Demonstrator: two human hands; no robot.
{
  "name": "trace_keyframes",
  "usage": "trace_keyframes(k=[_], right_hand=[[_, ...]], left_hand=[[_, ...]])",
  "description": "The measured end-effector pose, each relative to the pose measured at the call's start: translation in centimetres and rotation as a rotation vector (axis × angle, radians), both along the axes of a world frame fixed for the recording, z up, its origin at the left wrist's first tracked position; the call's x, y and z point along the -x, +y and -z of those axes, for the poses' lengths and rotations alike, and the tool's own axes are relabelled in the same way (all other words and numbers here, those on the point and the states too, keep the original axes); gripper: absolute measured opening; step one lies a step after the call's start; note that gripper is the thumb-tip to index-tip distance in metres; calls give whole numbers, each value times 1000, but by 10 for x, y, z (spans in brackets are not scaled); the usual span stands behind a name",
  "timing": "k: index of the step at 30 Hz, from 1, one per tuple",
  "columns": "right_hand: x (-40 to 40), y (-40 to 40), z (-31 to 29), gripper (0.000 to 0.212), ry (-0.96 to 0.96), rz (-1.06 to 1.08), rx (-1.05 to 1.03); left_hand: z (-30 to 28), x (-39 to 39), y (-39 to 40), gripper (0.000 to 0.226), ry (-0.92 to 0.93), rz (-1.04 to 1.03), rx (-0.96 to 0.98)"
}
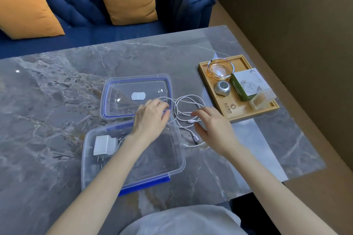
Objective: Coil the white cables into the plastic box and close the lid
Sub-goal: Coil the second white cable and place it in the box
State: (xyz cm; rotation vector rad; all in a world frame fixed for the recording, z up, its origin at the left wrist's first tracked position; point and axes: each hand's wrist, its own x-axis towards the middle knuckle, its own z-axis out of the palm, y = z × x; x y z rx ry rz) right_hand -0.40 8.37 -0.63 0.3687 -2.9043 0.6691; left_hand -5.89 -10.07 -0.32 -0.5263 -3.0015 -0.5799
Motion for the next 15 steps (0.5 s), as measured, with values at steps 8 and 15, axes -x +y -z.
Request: trace_keyframes(k=[8, 15], right_hand=[[-10, 46, 45, 47, -196, 221, 25], [12, 42, 66, 39, -309, 204, 140]], left_hand=[[33, 2, 56, 46, -105, 201, 88], [43, 4, 68, 34, -161, 164, 233]])
